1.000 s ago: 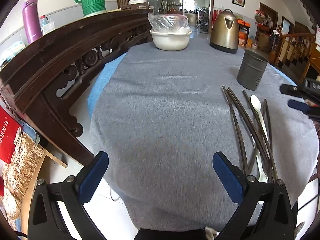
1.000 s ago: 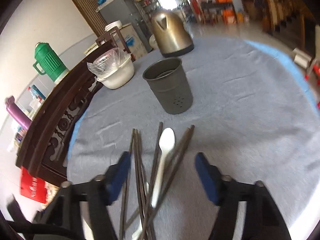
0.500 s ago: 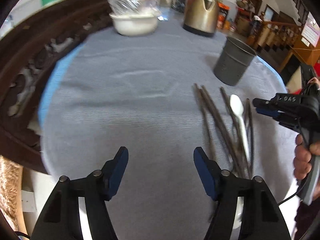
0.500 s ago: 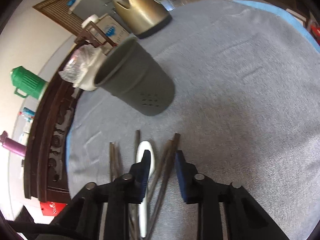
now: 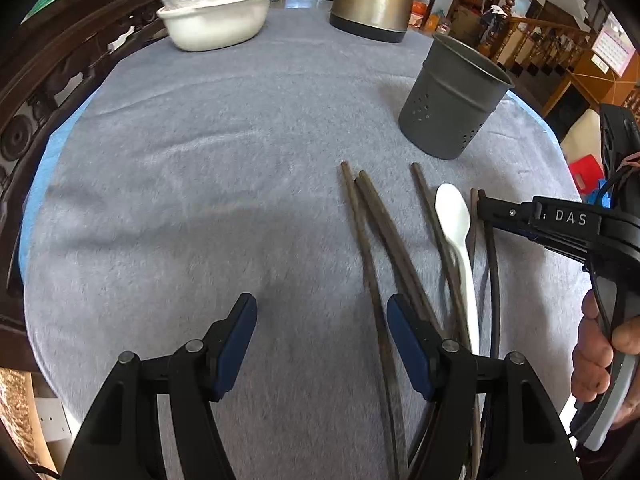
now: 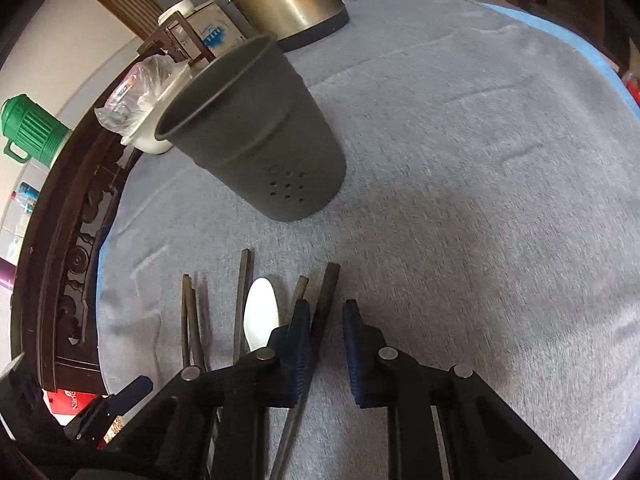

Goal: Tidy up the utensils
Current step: 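Lower both tools toward the pile of brown chopsticks and white spoons, then grasp a brown chopstick with the right tool while the left tool grasps another chopstick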

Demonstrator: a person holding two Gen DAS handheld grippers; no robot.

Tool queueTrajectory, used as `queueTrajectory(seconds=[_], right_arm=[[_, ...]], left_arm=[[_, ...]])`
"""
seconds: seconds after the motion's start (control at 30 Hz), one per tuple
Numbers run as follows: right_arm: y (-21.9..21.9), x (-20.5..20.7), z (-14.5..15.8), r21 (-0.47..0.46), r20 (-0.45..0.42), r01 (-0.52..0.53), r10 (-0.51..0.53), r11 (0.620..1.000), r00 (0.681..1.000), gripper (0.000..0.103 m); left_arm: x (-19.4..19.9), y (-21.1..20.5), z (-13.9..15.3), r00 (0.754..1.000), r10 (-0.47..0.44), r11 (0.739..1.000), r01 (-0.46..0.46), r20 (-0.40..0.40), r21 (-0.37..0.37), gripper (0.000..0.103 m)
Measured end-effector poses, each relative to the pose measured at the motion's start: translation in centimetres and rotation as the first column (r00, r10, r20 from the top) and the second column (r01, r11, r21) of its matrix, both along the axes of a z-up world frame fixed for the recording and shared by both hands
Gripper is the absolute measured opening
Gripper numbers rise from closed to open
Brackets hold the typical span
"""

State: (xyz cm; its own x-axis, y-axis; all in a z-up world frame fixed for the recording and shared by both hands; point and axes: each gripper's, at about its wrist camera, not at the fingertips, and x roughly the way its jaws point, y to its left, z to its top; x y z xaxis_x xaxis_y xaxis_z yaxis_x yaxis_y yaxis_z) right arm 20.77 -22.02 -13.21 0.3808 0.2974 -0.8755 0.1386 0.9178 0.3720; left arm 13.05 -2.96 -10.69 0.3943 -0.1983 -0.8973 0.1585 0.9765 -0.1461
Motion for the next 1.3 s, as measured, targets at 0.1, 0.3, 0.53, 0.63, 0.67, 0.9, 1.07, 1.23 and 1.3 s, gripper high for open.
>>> queueTrajectory(seconds=[0.1, 0.3, 0.53, 0.63, 0.67, 0.9, 1.07, 1.23, 1.3], right_arm=[[-0.1, 0.4, 0.0, -0.01, -0.002, -0.013, 0.013, 1.0, 1.0, 0.017], [1.1, 1.4, 0.1, -0.06, 0.003, -0.065, 0.065, 0.996, 0.998, 0.011], [-0.2, 1.6, 0.2, -0.105, 0.014, -0.045, 0.047, 0.993, 0.999, 0.009], [-1.0, 1.9, 0.2, -0.094, 0.005, -0.029, 0.029, 0.995, 1.0, 0.009], [-0.8, 2.1, 0.2, -0.1, -0.001, -0.037, 0.037, 0.994, 0.999, 0.009], [1.0, 4.0, 0.3, -0.158, -0.025, -0.093, 0.09, 0.983, 0.996, 0.01], [0.2, 3.4, 1.1, -0.13, 0.013, -0.085, 0.088, 0.988, 0.996, 0.007], [-0.9, 1.7, 4.3, -0.106, 0.108, -0.074, 0.085, 0.992, 0.991, 0.007], [-1.3, 1.0, 5.6, -0.078, 0.153, -0.068, 0.079, 0.995, 0.985, 0.007]], left_arm=[[1.2, -0.7, -0.2, 1.0, -0.012, 1.0, 0.012, 0.003, 0.022, 0.069], [3.6, -1.0, 0.3, 0.998, -0.056, 0.997, 0.055, 0.011, 0.045, 0.056], [7.1, -1.5, -0.5, 0.995, -0.085, 0.995, 0.088, -0.054, 0.051, 0.041], [8.4, -2.3, -0.5, 0.992, -0.113, 0.991, 0.117, -0.061, 0.07, 0.04], [8.7, -2.4, -0.5, 0.991, -0.117, 0.99, 0.122, -0.063, 0.069, 0.039], [11.7, -2.5, -0.7, 0.99, -0.117, 0.993, 0.119, -0.08, 0.018, 0.01], [11.9, -0.3, 1.4, 0.994, -0.108, 0.994, 0.107, -0.036, -0.023, 0.005], [10.3, 0.5, 6.6, 0.988, -0.127, 0.99, 0.131, 0.084, -0.043, 0.005], [9.4, 0.4, 8.8, 0.983, -0.133, 0.989, 0.14, 0.13, -0.05, 0.005]])
